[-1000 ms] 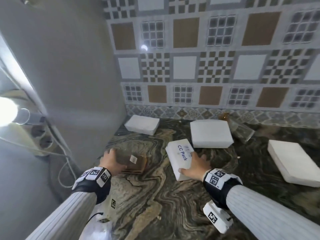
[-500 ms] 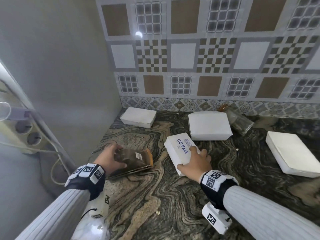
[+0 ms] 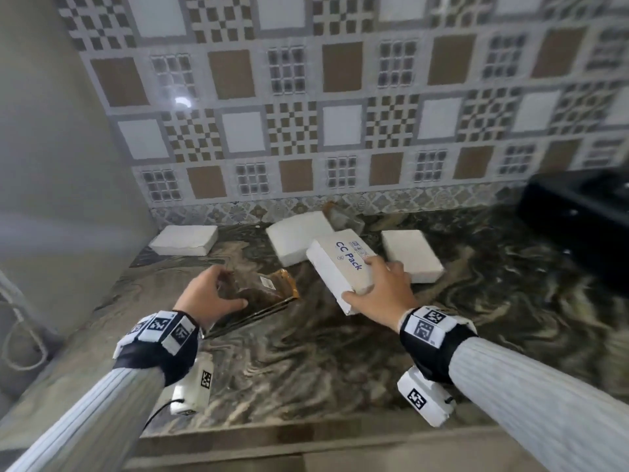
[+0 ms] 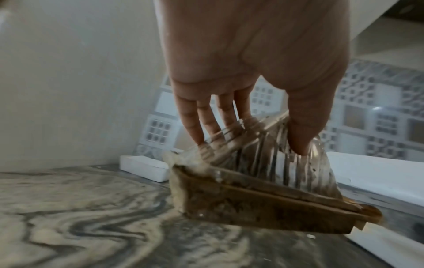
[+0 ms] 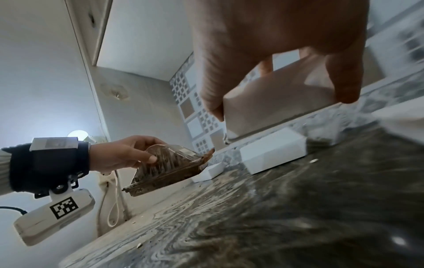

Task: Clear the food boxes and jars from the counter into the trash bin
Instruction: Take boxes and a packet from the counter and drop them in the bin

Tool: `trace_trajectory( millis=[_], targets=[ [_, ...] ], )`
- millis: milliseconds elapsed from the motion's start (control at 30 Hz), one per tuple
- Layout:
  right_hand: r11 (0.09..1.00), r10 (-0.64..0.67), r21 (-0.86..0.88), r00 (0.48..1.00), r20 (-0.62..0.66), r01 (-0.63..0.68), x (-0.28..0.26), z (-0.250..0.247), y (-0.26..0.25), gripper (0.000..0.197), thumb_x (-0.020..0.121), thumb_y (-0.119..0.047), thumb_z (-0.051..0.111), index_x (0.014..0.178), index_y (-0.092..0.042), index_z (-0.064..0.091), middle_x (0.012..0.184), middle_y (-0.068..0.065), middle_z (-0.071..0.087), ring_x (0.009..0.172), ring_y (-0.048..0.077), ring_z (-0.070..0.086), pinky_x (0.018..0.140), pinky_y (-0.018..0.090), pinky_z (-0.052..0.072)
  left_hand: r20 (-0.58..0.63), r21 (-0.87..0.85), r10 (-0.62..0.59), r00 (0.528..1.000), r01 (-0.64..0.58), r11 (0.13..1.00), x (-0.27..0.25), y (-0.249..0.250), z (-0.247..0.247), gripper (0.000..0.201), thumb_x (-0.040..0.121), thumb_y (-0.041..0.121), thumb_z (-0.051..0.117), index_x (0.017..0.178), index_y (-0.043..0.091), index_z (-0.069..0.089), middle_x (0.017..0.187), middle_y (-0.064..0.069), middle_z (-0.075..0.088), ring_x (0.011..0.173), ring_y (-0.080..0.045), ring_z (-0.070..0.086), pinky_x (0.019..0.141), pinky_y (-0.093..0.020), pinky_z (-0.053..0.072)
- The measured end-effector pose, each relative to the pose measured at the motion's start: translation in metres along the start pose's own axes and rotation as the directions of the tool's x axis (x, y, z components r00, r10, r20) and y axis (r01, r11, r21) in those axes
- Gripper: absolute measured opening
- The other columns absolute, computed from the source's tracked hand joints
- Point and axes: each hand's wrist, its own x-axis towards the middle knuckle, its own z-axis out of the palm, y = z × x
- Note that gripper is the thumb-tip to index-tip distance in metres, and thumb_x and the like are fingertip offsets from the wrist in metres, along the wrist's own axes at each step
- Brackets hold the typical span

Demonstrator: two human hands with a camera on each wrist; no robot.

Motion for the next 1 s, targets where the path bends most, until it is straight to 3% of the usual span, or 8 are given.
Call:
trace_trajectory(
  millis=[200,367,467,667,833,1000],
  targets=[
    [0.985,0.169,0.002,0.968,-0.185,-0.171,-0.080,-0.110,0.136,0.083,0.063,-0.055,0.071,0.135,-0.030,0.037,0.131,0.006,0.035,0.123,0.031,0.036,0.097,0.041,0.044,0.090,-0.082,0.189,0.978,-0.182,0.980,-0.043,0.148,0.086,0.070,0.065,0.030,0.084,0.125,0.011,0.053,0.113,-0.009,0.065,0.107,-0.026,0.061,0.095,-0.035,0.045],
    [0.916,0.387,0.031,0.859,-0.335,-0.400,-0.162,-0.189,0.251,0.084,0.063,-0.056,0.071,0.136,-0.028,0.038,0.131,0.010,0.038,0.123,0.034,0.037,0.102,0.041,0.040,0.230,-0.186,0.383,0.894,-0.346,0.920,-0.080,0.281,0.174,0.065,0.065,0.034,0.083,0.121,0.014,0.055,0.112,-0.009,0.067,0.105,-0.027,0.063,0.093,-0.034,0.047],
    [0.835,0.523,0.068,0.749,-0.407,-0.547,-0.216,-0.227,0.311,0.084,0.066,-0.056,0.071,0.137,-0.026,0.038,0.132,0.013,0.039,0.123,0.036,0.038,0.103,0.042,0.037,0.325,-0.247,0.506,0.799,-0.445,0.861,-0.108,0.361,0.226,0.068,0.066,0.039,0.081,0.123,0.017,0.054,0.115,-0.004,0.065,0.107,-0.024,0.063,0.095,-0.036,0.049],
    [0.606,0.739,0.192,0.458,-0.494,-0.772,-0.316,-0.265,0.402,0.081,0.065,-0.056,0.072,0.133,-0.024,0.042,0.131,0.015,0.040,0.123,0.039,0.038,0.102,0.042,0.039,0.445,-0.347,0.680,0.582,-0.588,0.731,-0.178,0.492,0.331,0.062,0.063,0.042,0.082,0.115,0.019,0.058,0.114,-0.005,0.068,0.109,-0.023,0.063,0.096,-0.033,0.048],
    [0.390,0.859,0.256,0.249,-0.448,-0.884,-0.367,-0.278,0.468,0.079,0.069,-0.057,0.069,0.133,-0.020,0.042,0.130,0.016,0.041,0.122,0.039,0.038,0.100,0.043,0.039,0.580,-0.381,0.703,0.411,-0.626,0.680,-0.235,0.564,0.427,0.065,0.059,0.049,0.079,0.114,0.021,0.058,0.114,-0.006,0.068,0.107,-0.025,0.063,0.096,-0.036,0.050],
    [0.214,0.913,0.326,0.069,-0.403,-0.921,-0.374,-0.285,0.536,0.079,0.069,-0.057,0.069,0.133,-0.018,0.043,0.129,0.016,0.042,0.124,0.038,0.038,0.099,0.043,0.041,0.692,-0.384,0.673,0.262,-0.656,0.650,-0.264,0.625,0.520,0.065,0.067,0.043,0.078,0.119,0.013,0.056,0.119,-0.011,0.067,0.112,-0.027,0.061,0.094,-0.032,0.047]
  ],
)
